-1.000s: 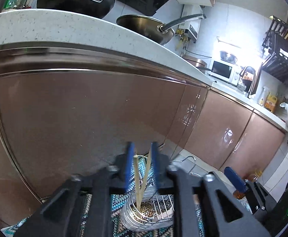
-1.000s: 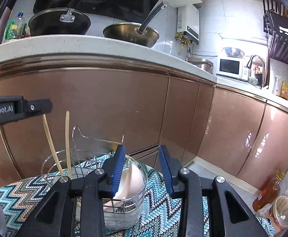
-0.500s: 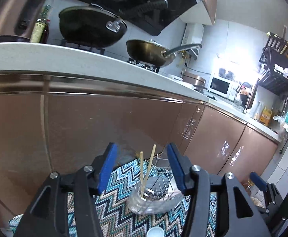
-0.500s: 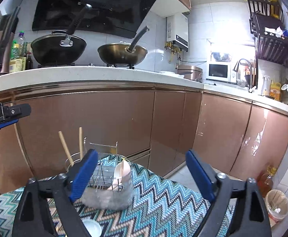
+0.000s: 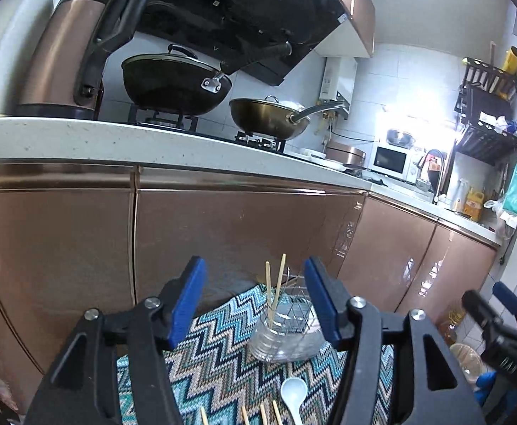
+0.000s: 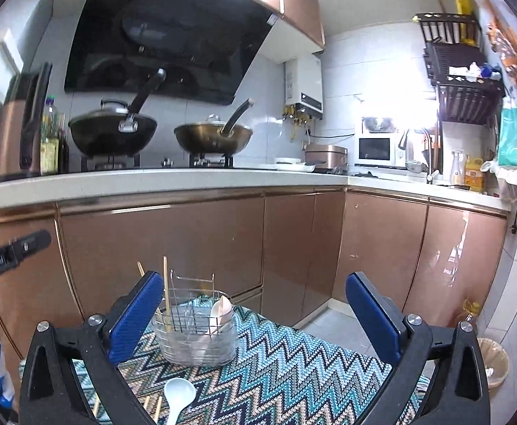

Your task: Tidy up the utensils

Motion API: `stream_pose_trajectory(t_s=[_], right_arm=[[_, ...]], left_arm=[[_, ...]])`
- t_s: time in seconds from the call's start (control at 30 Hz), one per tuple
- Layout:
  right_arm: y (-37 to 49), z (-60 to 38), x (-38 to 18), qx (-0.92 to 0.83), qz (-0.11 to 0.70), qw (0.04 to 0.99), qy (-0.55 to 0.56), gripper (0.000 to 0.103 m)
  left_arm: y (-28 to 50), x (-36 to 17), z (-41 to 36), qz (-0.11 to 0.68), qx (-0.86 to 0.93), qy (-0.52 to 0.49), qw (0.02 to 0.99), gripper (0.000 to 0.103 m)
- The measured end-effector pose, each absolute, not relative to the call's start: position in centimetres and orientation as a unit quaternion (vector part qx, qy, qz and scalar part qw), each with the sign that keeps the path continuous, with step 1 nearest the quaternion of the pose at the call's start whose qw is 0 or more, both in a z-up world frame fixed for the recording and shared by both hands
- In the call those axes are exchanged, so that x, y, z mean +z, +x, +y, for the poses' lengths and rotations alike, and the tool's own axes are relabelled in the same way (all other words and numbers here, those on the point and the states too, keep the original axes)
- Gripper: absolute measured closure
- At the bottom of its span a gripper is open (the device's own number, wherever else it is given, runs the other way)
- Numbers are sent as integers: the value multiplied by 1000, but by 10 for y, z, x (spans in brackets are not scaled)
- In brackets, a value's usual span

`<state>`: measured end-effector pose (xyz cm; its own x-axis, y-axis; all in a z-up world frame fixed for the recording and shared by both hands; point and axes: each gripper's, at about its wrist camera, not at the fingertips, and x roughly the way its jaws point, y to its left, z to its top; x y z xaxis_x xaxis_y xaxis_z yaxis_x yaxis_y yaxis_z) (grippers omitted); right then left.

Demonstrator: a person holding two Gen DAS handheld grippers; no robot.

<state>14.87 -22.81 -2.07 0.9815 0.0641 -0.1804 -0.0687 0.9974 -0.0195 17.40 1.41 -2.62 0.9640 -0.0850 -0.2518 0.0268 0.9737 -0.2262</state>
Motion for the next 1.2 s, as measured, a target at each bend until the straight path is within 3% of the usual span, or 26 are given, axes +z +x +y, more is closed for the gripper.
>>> stream_pose_trajectory(t_s=[1.2], right_arm=[[35,-252,2,1,74,997,4,0]], left_arm=[[82,6,26,124,-9,-95,988,37]])
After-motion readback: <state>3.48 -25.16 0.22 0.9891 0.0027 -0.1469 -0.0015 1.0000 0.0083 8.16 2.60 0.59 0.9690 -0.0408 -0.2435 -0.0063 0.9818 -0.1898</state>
